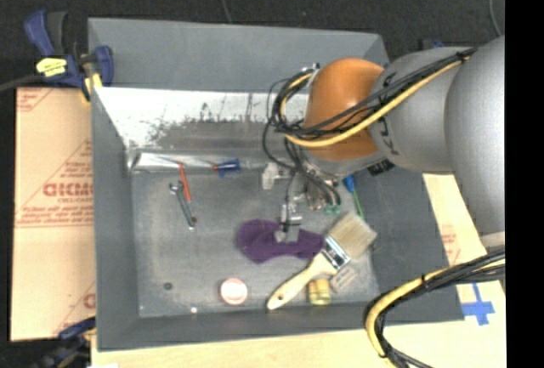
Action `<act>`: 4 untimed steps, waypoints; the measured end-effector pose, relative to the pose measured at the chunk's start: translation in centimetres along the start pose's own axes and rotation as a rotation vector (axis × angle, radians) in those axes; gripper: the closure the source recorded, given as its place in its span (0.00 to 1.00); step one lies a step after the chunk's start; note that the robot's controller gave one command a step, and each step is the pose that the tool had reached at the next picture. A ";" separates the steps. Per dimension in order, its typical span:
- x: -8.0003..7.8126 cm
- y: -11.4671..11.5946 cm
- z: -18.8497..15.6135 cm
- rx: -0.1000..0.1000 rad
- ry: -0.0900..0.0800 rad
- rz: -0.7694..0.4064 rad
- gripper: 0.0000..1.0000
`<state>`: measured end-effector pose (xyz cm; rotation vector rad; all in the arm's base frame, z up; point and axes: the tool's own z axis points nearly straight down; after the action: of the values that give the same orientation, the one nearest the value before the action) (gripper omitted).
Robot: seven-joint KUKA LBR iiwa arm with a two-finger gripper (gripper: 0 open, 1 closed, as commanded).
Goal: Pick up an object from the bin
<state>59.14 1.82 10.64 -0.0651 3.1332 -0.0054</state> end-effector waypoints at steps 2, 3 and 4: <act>1.6 3.1 3.0 -0.002 -0.002 0.071 0.00; 2.1 1.0 3.6 0.002 -0.005 0.042 1.00; 2.1 1.0 3.6 0.002 -0.005 0.041 1.00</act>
Offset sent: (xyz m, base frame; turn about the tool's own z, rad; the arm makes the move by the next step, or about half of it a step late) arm -0.0206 0.0314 -0.0364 0.0790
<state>56.99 2.74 7.06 -0.0006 3.1292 -0.0084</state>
